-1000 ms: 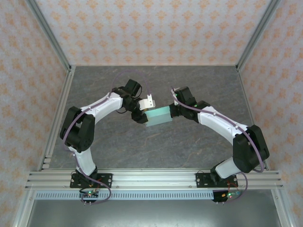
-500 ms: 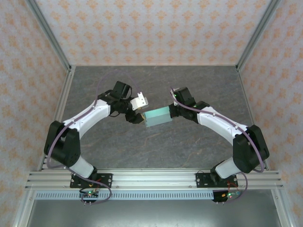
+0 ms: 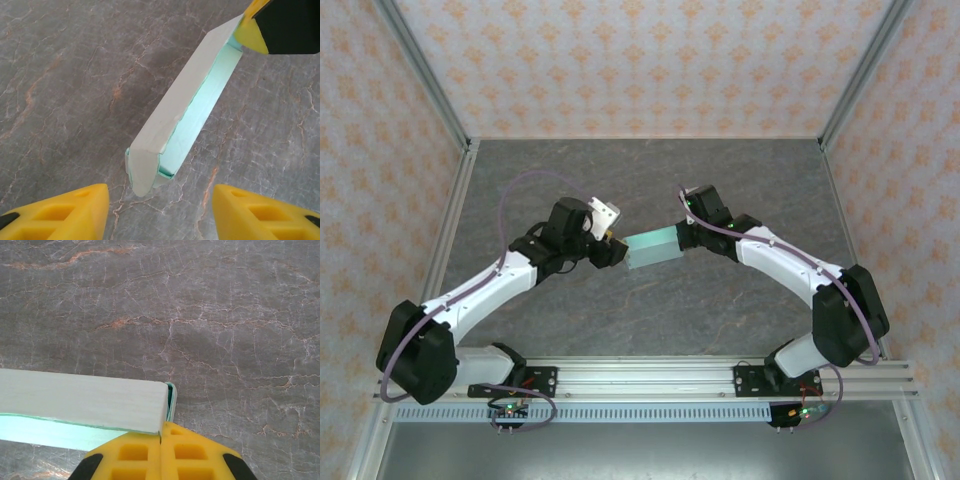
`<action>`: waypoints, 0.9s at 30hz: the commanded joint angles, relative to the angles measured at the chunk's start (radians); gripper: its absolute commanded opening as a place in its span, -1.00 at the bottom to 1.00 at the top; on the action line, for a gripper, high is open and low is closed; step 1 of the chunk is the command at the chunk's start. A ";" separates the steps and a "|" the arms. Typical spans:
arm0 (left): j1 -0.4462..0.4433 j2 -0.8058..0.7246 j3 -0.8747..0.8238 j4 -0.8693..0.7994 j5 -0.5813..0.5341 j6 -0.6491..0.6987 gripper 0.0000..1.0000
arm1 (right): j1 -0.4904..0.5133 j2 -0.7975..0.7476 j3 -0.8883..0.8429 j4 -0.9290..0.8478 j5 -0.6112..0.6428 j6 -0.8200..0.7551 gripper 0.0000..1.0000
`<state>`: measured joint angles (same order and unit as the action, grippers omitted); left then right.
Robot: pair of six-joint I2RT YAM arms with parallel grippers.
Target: Fold the paper box
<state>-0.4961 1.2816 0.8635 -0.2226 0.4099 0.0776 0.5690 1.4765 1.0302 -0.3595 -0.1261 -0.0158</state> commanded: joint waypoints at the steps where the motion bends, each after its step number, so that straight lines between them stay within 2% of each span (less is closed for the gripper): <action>1: -0.009 0.042 0.057 -0.049 -0.059 -0.028 0.03 | 0.008 -0.032 0.021 -0.030 0.026 0.015 -1.00; 10: -0.038 0.134 0.121 -0.096 -0.059 0.026 -0.19 | 0.008 -0.033 0.025 -0.032 0.030 0.012 -1.00; 19: -0.041 0.168 0.147 -0.109 -0.080 0.042 -0.52 | 0.010 -0.030 0.033 -0.036 0.025 0.011 -1.00; 27: -0.042 0.183 0.160 -0.113 -0.076 0.047 -0.68 | 0.010 -0.036 0.032 -0.039 0.025 0.013 -1.00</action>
<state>-0.5304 1.4582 0.9878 -0.3080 0.3538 0.1066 0.5709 1.4723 1.0309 -0.3710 -0.1257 -0.0154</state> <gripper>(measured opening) 0.169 0.045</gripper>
